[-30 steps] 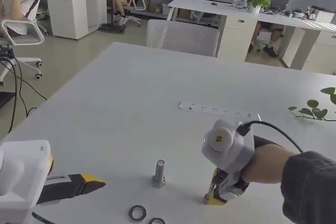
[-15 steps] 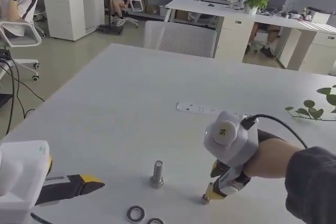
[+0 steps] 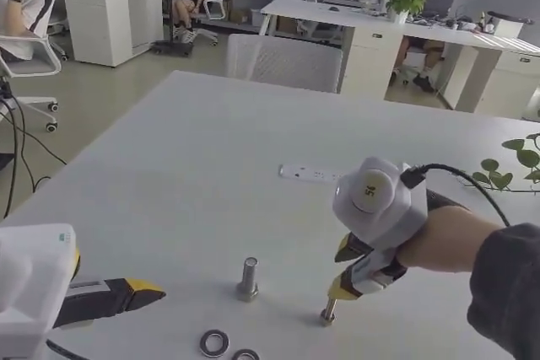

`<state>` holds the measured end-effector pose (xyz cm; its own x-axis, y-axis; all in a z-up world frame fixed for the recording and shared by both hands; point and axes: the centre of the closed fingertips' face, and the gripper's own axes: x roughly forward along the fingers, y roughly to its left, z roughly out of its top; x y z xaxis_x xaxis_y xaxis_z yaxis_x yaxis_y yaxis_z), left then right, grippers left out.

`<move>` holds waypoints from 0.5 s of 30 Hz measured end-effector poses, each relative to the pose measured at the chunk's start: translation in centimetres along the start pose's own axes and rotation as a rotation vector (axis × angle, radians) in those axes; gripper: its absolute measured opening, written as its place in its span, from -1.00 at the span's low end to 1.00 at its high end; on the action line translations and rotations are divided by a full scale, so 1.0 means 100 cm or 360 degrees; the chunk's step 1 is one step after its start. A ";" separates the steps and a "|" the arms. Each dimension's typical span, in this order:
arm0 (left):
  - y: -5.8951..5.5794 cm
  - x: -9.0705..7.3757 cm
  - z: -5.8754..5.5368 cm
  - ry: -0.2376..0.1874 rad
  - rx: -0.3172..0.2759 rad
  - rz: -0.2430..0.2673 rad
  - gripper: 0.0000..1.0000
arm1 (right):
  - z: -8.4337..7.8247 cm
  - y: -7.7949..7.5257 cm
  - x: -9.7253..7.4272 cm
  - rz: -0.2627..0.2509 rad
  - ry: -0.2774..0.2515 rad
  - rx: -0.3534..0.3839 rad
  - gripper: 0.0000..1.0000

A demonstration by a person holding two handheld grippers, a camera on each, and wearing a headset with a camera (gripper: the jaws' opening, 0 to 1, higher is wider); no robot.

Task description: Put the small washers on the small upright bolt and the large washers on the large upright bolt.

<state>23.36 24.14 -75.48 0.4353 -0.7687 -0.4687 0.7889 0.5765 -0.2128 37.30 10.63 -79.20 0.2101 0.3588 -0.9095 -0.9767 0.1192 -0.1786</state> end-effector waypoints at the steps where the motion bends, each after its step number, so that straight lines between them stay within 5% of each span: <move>1: 0.000 0.000 0.000 -0.0001 0.0001 0.0000 0.69 | 0.001 0.000 -0.001 -0.0003 -0.0003 -0.0002 -0.33; 15: -0.003 -0.002 0.004 -0.0014 0.0018 0.0002 0.69 | 0.031 0.015 -0.028 0.0014 -0.0145 -0.0029 -0.29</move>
<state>23.24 24.01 -74.99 0.4401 -0.7706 -0.4610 0.7933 0.5742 -0.2024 35.36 12.64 -75.80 0.2040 0.4428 -0.8731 -0.9789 0.0990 -0.1785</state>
